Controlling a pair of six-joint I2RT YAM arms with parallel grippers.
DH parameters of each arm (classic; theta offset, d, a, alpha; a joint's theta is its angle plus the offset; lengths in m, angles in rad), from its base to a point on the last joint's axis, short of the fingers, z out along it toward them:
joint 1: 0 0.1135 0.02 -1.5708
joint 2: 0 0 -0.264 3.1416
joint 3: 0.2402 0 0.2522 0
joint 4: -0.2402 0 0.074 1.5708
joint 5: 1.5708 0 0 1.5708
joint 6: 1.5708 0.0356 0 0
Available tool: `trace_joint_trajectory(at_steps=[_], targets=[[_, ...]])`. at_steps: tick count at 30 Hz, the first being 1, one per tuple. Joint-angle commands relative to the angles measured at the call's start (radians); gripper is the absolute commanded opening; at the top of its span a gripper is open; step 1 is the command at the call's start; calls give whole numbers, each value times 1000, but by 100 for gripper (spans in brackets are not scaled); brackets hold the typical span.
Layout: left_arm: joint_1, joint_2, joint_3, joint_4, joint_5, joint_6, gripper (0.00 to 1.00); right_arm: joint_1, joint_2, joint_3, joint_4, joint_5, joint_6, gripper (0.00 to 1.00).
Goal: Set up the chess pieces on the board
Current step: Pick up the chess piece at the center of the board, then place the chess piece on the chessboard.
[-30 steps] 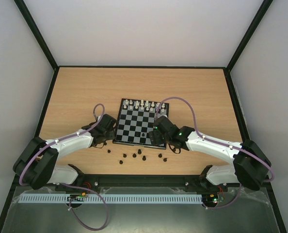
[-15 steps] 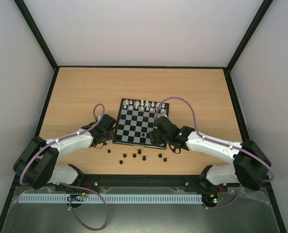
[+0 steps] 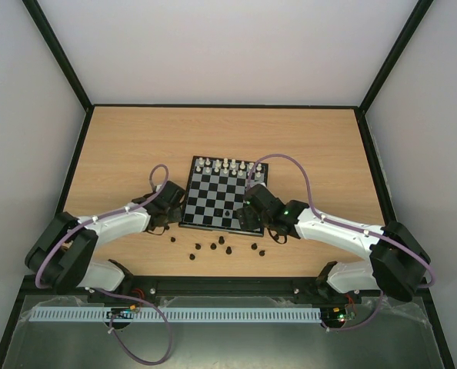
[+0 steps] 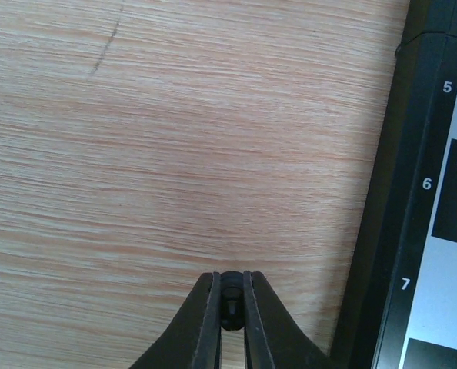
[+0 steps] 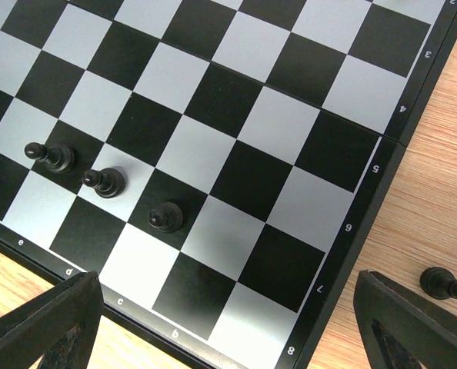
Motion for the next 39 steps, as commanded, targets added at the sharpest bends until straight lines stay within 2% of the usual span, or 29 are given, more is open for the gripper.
trace_joint_trajectory(at_steps=[1,8,16,28,39], targets=[[3,-31,51,-60,-16,8,2,-5,-6,-14,-7,16,-1,90],[-74,-102,174,-186,3,28,2,-4,-8,-12,-10,34,2,90],[-219,17,311,-206,24,24,2,-19,-48,-20,-29,67,14,90],[-285,186,372,-146,66,38,4,-58,-79,-39,-29,54,21,90],[-313,248,401,-129,74,38,6,-64,-79,-43,-28,43,19,90]])
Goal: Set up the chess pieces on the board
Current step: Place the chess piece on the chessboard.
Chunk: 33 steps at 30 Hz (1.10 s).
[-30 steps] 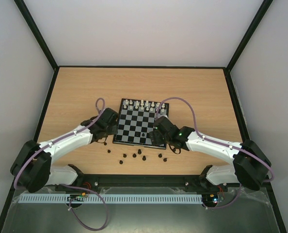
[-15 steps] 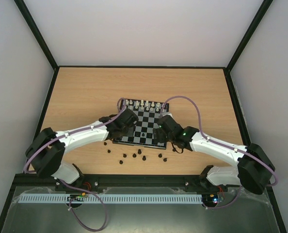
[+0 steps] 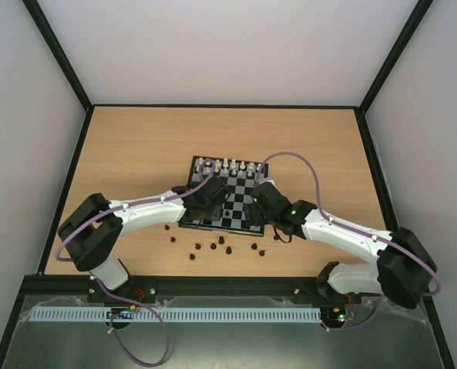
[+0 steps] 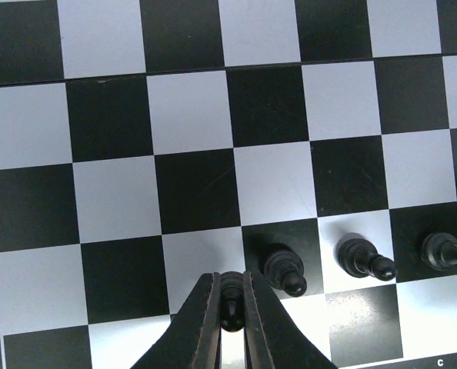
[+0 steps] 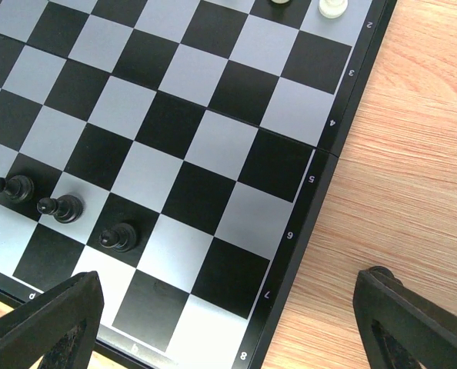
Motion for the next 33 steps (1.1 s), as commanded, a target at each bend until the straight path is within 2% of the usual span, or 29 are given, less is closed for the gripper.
trace_joint_trajectory(at_steps=[1,19,25,33], targets=[[-11,18,27,-2,6,8,6,-7,-22,-14,-25,1,11,90],[-12,72,34,-22,-67,2,13,-8,-24,-18,-20,-17,9,89],[-11,74,33,-21,-70,0,23,-8,-21,-17,-20,-21,8,89],[-12,34,35,-38,-70,-4,31,-8,-23,-17,-20,-16,9,89]])
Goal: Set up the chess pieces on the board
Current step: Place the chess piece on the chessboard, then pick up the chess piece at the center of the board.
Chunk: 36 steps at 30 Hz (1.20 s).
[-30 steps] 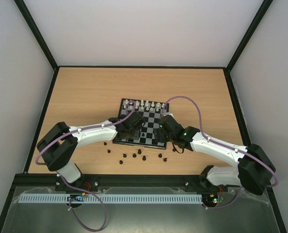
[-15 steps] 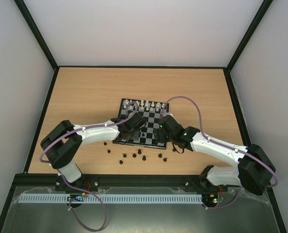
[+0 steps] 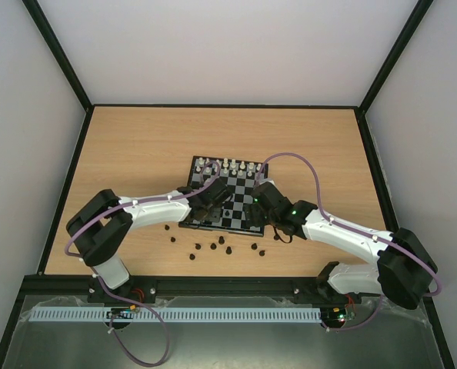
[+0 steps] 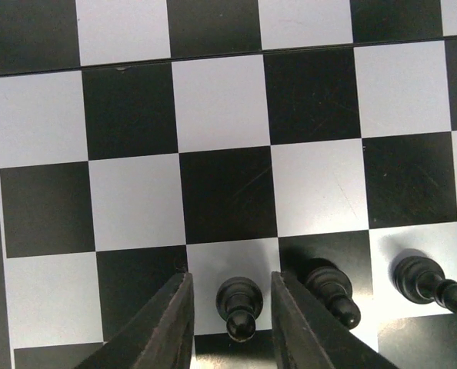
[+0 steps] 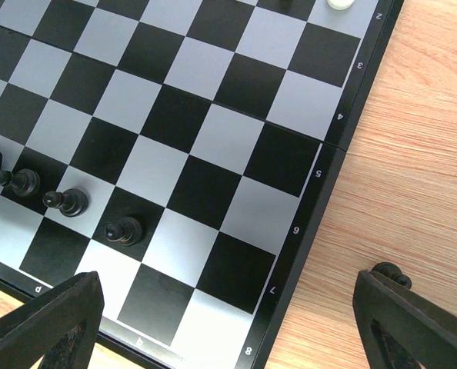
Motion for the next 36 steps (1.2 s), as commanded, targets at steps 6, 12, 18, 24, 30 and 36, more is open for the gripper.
trace_joint_trajectory(at_steps=[6,12,18,24,30,36], targets=[[-3,-114,33,-71,-44,-1,44,-6,-9,-7,-21,17,9,89],[-4,-270,-22,-52,-85,21,63,-14,-14,5,-37,29,12,94],[-4,-463,-138,4,-101,39,76,-14,-30,35,-91,42,26,99],[-5,-578,-232,51,-35,63,99,-14,-63,49,-135,-4,60,99],[-19,-650,-261,58,12,46,99,-14,-73,127,-252,2,117,99],[-140,-688,-337,85,-62,21,99,-14,-128,132,-298,-111,96,99]])
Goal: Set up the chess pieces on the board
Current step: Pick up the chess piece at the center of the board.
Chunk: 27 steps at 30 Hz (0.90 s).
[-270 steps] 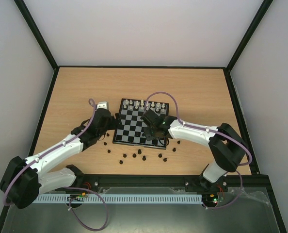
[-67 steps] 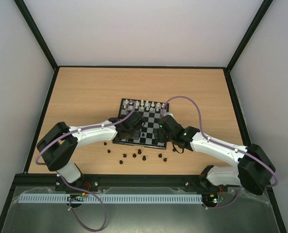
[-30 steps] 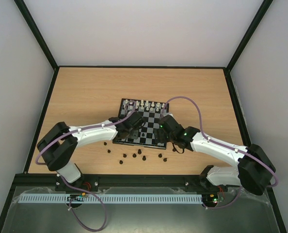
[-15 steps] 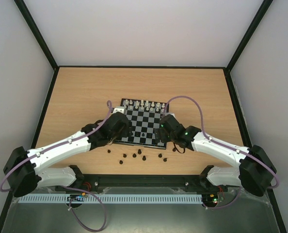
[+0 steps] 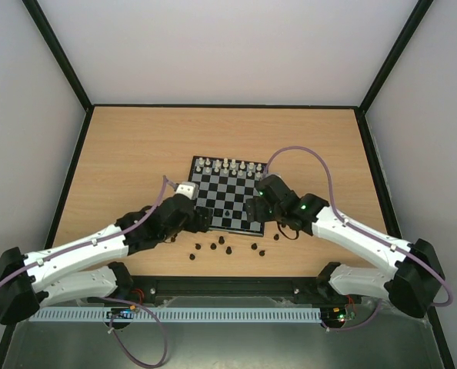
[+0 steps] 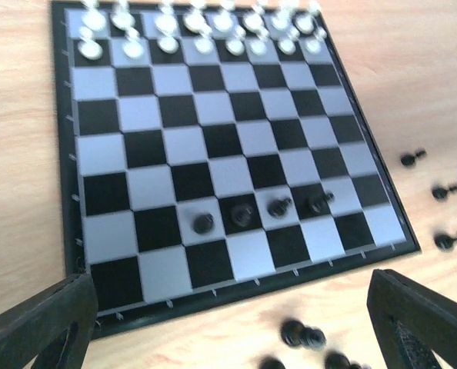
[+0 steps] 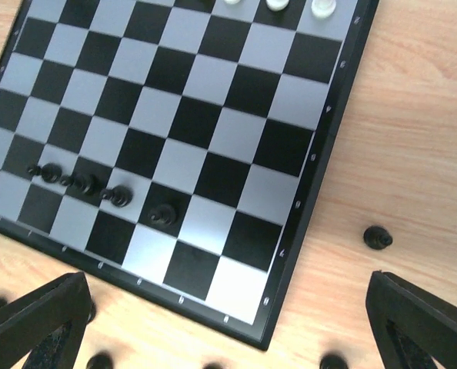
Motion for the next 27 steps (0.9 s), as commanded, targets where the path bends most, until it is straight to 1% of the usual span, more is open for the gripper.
trace_joint_trajectory(at_steps=[1,4,7,12,15,21,23,25,27], targets=[[-103,-15,-62,29,-53,-30,99,-6,-84,0,-89,-97,-2,99],[-184,-17,-84,29,-110,-71,99,-5,-184,-30,-19,-154,1,99],[-247,-29,-88,17,-169,-116,99,-4,-250,-40,26,-149,-3,99],[-287,-68,-72,-19,-228,-172,99,-6,-273,-13,-10,-97,13,99],[-290,-81,-60,-9,-247,-184,99,-6,-274,-24,-7,-118,23,98],[-290,38,88,-53,-356,-243,99,-5,-276,-73,40,-201,45,99],[-290,100,161,-83,-382,-271,99,-6,-266,-87,62,-242,45,99],[-290,166,250,-144,-412,-310,99,-6,-255,-103,83,-248,51,99],[-298,213,331,-185,-418,-333,99,-5,-247,-117,109,-249,90,99]])
